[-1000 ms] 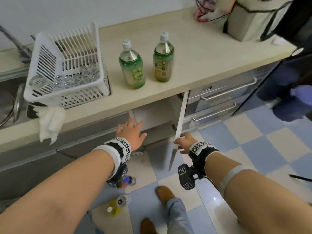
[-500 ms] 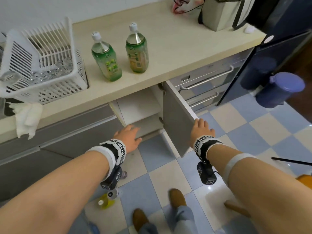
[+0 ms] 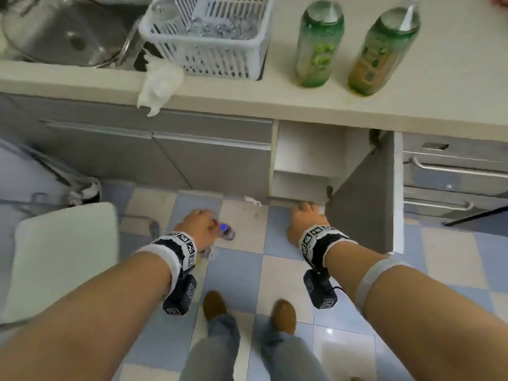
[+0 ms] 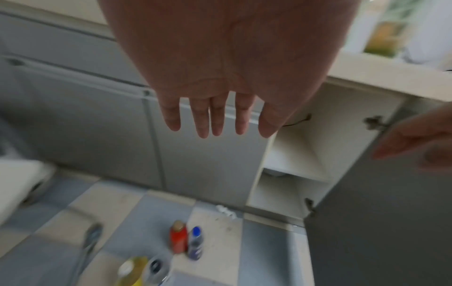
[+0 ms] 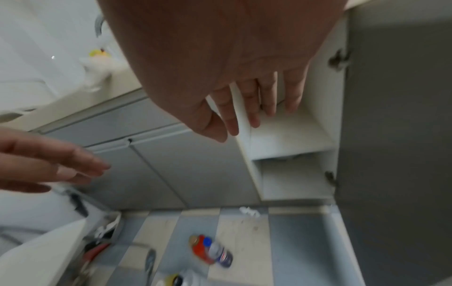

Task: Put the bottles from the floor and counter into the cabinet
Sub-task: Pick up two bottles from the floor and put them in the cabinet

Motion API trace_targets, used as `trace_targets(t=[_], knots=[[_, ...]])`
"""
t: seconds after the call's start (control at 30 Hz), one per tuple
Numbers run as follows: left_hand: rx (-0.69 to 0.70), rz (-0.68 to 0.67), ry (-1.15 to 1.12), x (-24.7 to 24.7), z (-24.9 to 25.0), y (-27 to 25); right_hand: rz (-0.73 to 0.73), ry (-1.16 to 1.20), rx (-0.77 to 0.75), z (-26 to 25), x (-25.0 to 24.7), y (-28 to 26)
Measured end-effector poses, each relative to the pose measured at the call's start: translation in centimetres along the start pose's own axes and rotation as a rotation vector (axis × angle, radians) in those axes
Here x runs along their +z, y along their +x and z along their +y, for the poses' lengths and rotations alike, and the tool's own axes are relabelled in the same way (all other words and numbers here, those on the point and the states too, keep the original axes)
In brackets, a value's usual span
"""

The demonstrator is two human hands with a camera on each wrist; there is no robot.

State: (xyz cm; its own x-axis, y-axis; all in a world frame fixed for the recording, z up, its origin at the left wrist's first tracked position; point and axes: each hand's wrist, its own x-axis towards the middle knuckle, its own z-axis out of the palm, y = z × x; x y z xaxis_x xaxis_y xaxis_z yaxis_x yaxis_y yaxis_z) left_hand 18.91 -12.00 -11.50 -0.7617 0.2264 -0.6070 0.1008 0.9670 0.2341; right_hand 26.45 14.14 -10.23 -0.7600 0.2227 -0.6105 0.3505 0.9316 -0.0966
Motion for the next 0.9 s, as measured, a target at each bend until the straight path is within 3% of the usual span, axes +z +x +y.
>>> trace_targets(t=[0.17,0.37,0.5,0.7,0.9], knots=[[-0.34,-0.022,-0.203,8.3,-13.4,2.1,-0.239,-0.002,-0.126,-7.4,9.0,6.5],[-0.505,-0.126,-0.431,19.6,-24.6,8.9,-0.461,0.006,-0.167,-13.8,20.9,15.4],[-0.516,-0.088,-0.569,26.8,-30.1,16.4,-0.512,0.095,-0.162,-16.9,29.0,22.9],[-0.464,-0.018,-0.696,35.6,-35.6,27.1,-0.445,0.208,-0.151,-21.3,40.6,32.7],[-0.3,0.043,-0.664,40.9,-37.3,33.2,-0.28,0.3,-0.408,-23.9,48.0,38.4]])
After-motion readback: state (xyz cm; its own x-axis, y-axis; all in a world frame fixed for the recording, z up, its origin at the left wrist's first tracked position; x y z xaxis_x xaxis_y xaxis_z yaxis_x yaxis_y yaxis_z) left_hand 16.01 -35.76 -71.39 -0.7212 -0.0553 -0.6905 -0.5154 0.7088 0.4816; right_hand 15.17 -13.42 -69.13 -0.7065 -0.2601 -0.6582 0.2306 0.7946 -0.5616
